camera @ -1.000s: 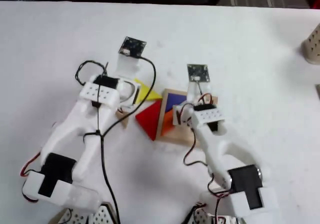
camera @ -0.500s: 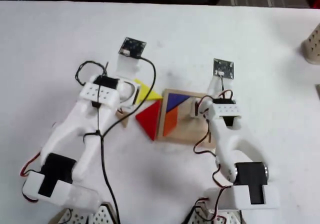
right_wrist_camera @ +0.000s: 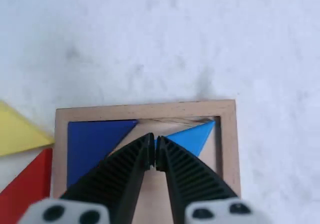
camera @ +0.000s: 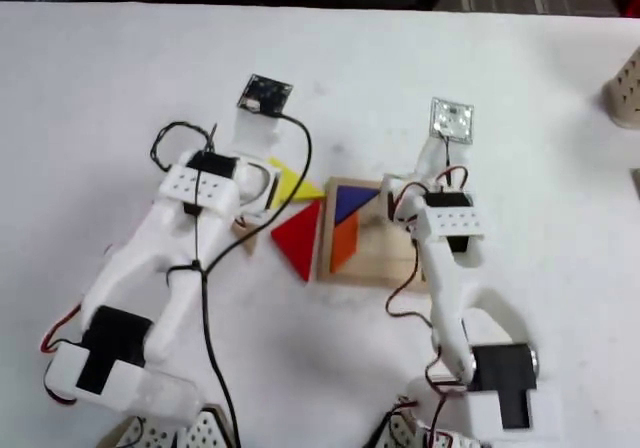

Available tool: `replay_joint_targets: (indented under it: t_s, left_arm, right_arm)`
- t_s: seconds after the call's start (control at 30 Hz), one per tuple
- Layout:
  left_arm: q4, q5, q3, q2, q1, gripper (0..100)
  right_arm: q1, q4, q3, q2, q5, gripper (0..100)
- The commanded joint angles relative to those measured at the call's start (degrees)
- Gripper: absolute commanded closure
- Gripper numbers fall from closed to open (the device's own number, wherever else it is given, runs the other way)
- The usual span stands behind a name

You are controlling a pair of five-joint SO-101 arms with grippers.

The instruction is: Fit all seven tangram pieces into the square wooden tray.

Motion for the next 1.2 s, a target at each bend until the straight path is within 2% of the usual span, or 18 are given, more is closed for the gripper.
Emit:
replay_joint_targets:
  t_s: [0.0, 0.17, 0.4, 0.57, 0.7, 0.87, 1.17]
  left_arm:
    - [-1.4, -0.4, -0.4, -0.5, -0.4, 86]
    - [-2.1, -0.4, -0.4, -0.5, -0.3, 86]
    - [-2.1, -0.4, -0.4, -0.4, -0.5, 86]
    - [-2.1, -0.4, -0.4, -0.4, -0.6, 86]
    - [-2.1, -0.4, -0.4, -0.4, -0.6, 86]
    - [-2.2, -0.4, -0.4, -0.4, -0.6, 86]
    - [-2.2, -0.4, -0.4, -0.4, -0.6, 86]
  right_arm:
    - [1.6, -1.5, -5.2, 3.5, -0.6, 98.2]
    - [1.6, 1.8, -8.4, 9.0, -0.5, 98.2]
    - [0.4, 6.1, -7.0, 7.3, -0.4, 98.2]
    - [-4.6, 6.2, -1.5, 4.0, 6.9, 98.2]
    - [-6.6, 6.1, 3.0, -1.5, 8.6, 98.2]
    - [-4.5, 2.5, 7.1, -8.8, 8.4, 98.2]
    - [1.4, 2.5, 12.0, -16.2, 8.3, 98.2]
